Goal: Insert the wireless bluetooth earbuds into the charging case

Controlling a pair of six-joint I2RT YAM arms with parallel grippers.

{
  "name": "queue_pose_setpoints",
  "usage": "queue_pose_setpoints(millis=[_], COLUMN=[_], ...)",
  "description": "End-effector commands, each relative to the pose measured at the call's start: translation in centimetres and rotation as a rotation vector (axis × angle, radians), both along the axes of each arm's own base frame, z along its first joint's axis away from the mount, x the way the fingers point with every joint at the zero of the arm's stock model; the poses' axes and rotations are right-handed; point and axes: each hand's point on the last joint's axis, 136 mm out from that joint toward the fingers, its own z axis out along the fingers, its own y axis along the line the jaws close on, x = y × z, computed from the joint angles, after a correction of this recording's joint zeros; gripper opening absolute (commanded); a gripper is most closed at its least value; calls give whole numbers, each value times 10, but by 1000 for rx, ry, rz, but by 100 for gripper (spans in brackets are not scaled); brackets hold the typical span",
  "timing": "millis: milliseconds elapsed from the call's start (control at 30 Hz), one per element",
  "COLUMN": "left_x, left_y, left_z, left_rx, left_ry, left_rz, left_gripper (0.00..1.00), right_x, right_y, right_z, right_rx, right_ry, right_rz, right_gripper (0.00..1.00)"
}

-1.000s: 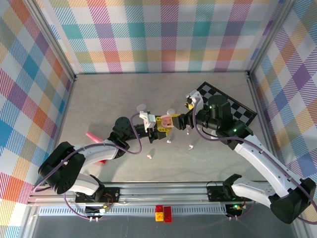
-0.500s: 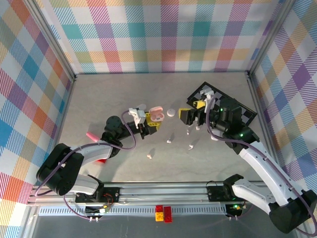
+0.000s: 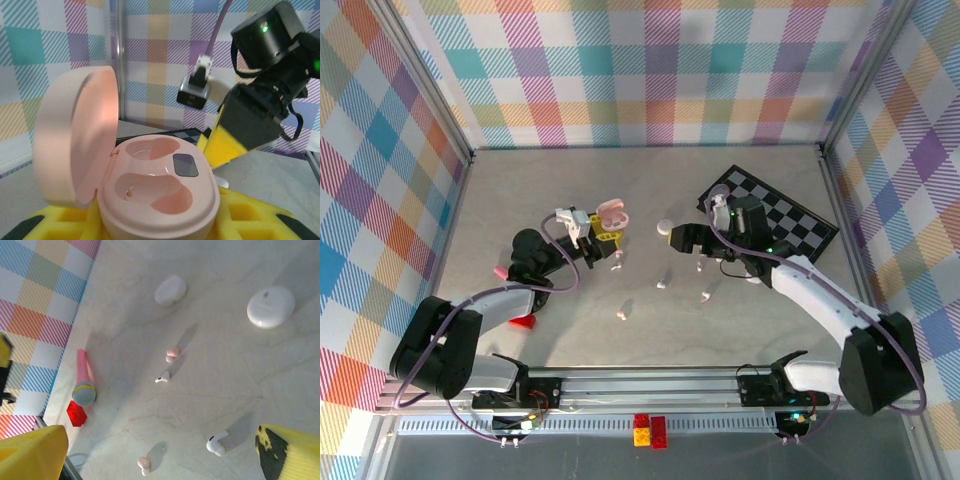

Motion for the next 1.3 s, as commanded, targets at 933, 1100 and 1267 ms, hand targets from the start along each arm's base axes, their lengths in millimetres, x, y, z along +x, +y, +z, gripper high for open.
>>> queue_pose_setpoints(millis=[933,1100,1267], left_x=[33,33,32], left_y=[61,62,63], left_z=[31,32,31], left_rx=[-70,-70,-71], left_ry=[-92,-92,-92], left_rz=[126,132,133], left_gripper=[38,38,38], right_x=[-95,-102,-107], right_y=[151,160,161], right_z=[-114,-124,-136], right_rx=[-97,-114,-140], right_ry=[289,315,329], right_rz=[553,595,608], right_gripper=[68,68,68])
